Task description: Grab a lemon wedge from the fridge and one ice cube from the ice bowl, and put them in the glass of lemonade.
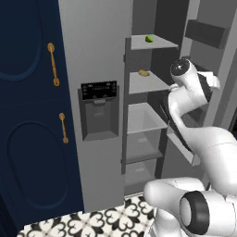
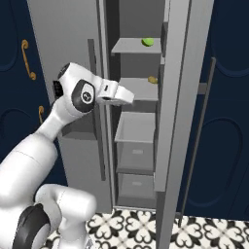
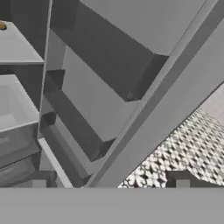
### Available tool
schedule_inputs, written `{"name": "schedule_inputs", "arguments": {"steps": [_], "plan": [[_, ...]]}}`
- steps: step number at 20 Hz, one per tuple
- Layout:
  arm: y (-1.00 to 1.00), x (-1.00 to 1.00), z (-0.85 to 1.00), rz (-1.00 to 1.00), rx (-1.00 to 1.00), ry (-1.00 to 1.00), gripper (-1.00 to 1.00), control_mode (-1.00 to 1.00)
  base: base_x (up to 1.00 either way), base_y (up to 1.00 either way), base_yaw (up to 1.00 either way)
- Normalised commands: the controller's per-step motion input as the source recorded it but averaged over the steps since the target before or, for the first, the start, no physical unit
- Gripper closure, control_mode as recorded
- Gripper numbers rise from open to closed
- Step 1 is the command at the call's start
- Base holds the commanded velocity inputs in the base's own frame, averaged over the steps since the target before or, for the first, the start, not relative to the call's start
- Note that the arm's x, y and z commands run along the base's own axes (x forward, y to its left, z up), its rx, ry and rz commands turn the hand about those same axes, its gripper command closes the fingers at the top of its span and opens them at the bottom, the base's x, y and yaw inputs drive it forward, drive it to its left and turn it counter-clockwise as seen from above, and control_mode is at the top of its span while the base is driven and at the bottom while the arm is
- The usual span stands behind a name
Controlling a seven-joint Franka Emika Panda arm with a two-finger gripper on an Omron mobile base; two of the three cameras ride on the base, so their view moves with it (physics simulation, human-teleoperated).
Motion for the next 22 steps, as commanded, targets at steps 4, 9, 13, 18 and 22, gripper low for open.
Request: {"name": "schedule_inputs", "arguments": {"steps": [4,9,13,18,22], "plan": [[1.0,0.22,-0.88,0.3,0.34,-0.01,-1.0,-1.0,0.0,0.0,0.0],[0.72,0.02,-0.57,0.6,0.38,0.07,-1.0,-1.0,0.0,0.0,0.0],[0.04,-0.92,0.9,0.37,0.01,0.13,-1.0,-1.0,0.0,0.0,0.0],[0.0,-0.81,0.83,0.15,-0.06,0.25,-1.0,-1.0,0.0,0.0,0.0],[0.0,-0.53,0.04,-0.02,-0.02,0.13,-1.0,-1.0,0.0,0.0,0.0]]}}
